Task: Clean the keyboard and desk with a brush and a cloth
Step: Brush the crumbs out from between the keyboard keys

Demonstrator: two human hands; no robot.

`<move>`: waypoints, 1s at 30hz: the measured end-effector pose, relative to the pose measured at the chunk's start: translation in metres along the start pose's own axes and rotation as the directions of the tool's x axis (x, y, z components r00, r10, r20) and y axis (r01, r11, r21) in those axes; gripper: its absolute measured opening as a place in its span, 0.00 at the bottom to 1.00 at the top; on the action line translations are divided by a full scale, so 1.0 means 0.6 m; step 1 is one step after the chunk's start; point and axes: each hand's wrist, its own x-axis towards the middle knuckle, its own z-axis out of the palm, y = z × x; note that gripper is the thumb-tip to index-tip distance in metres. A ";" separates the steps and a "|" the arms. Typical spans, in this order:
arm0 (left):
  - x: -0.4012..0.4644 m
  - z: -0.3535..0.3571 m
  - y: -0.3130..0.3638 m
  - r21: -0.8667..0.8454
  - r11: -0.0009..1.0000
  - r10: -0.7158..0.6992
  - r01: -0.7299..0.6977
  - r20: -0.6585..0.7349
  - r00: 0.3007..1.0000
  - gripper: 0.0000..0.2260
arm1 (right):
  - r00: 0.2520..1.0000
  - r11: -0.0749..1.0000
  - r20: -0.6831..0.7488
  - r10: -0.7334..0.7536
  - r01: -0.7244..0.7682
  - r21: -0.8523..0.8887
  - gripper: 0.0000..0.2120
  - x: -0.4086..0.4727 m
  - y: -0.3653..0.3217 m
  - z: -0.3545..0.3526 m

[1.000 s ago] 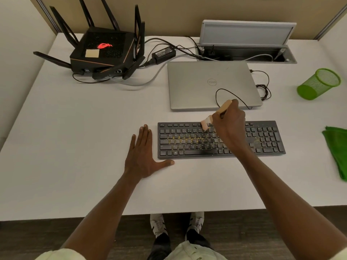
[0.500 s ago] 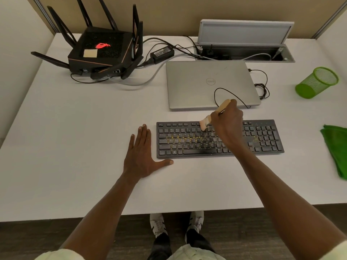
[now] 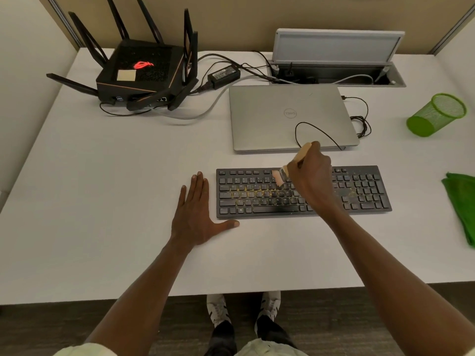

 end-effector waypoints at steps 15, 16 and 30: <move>0.000 0.003 -0.002 -0.012 1.000 0.005 -0.005 -0.006 1.000 0.64 | 0.998 0.999 -0.067 -0.007 0.004 -0.046 0.10 0.028 0.006 -0.021; 0.000 0.003 -0.002 -0.009 1.000 0.006 -0.006 -0.008 1.000 0.64 | 0.996 0.999 -0.084 0.002 -0.005 -0.042 0.10 0.031 0.008 -0.023; 0.002 0.003 -0.002 -0.014 1.000 0.001 -0.001 -0.001 1.000 0.65 | 0.996 0.999 -0.078 0.032 -0.030 0.027 0.11 0.059 0.037 -0.035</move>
